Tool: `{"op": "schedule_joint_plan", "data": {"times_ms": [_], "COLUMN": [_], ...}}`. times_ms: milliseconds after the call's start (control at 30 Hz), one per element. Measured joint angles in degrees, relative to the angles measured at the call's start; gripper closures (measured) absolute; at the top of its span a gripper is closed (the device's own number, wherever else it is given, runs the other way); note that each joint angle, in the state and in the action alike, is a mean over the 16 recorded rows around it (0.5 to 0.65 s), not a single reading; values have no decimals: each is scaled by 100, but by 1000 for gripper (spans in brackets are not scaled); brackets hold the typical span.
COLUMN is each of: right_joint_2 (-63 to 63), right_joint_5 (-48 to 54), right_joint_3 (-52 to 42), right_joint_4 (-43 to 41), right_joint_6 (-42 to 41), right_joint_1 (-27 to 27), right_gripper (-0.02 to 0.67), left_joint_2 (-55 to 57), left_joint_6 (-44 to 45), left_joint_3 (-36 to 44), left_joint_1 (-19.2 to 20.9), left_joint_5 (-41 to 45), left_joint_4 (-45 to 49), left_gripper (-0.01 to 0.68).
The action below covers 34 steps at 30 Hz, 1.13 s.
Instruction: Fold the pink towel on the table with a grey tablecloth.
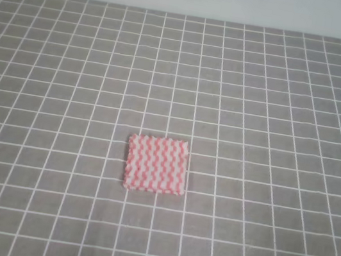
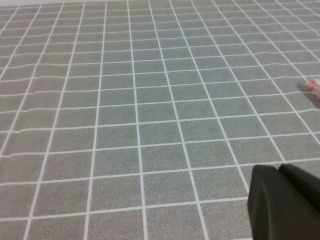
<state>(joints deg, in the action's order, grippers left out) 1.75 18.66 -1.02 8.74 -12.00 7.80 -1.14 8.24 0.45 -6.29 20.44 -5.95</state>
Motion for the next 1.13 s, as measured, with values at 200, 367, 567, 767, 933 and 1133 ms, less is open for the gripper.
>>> {"op": "schedule_joint_plan", "data": {"times_ms": [200,367,567,767,933,1133], "right_joint_2": [-1,-7,6,19,26,26], "right_joint_5": [8,15,0,-23,-31,-31], "right_joint_3": [7,13,0,-20,-26,-26], "right_joint_4": [1,1,0,-2,-2,-2], "right_joint_6": [-3,-1,2,-1,-5,-9], "right_joint_1": [0,-1,1,2,2,2], "right_gripper": [665,665,665,664,664,664], "left_joint_2": [-4,-11,-3,22,21,15], "left_joint_6": [7,15,21,20,20,20], "left_joint_3": [7,14,7,-14,-13,-8], "left_joint_1": [0,1,0,-1,-1,0], "left_joint_5": [-9,-17,-9,15,15,9], "left_joint_4": [2,3,2,-3,-3,-2], "left_gripper": [676,676,676,676,676,676]}}
